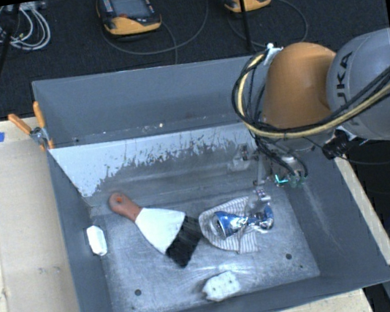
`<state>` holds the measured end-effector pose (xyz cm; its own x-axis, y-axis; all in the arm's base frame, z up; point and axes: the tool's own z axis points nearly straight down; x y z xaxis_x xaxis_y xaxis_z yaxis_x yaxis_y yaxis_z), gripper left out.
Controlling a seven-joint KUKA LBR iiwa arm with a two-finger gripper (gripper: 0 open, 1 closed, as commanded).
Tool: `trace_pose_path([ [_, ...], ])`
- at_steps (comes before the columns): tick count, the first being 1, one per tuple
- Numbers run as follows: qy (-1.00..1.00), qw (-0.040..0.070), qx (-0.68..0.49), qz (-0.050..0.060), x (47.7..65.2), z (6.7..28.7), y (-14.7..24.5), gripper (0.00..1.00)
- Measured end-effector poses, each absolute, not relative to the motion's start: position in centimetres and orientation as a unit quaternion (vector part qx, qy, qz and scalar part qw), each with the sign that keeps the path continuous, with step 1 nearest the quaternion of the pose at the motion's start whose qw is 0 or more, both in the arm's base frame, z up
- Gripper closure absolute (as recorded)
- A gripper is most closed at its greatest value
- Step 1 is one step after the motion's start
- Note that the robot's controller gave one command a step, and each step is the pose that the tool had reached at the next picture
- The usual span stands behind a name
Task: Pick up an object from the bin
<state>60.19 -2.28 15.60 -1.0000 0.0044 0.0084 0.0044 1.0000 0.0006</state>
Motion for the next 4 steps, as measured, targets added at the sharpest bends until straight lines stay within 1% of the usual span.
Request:
trace_pose_path([
  [1, -1.000, 0.001, -0.002, 0.000, 60.4, 16.0, -2.3, 0.00],
  [2, -0.999, -0.002, 0.043, 0.000, 60.5, 10.5, -2.6, 0.00],
  [3, -1.000, 0.006, 0.024, -0.001, 61.1, 7.8, -3.1, 0.00],
  [4, -0.991, -0.005, 0.133, -0.006, 60.8, 8.0, -2.8, 0.00],
])
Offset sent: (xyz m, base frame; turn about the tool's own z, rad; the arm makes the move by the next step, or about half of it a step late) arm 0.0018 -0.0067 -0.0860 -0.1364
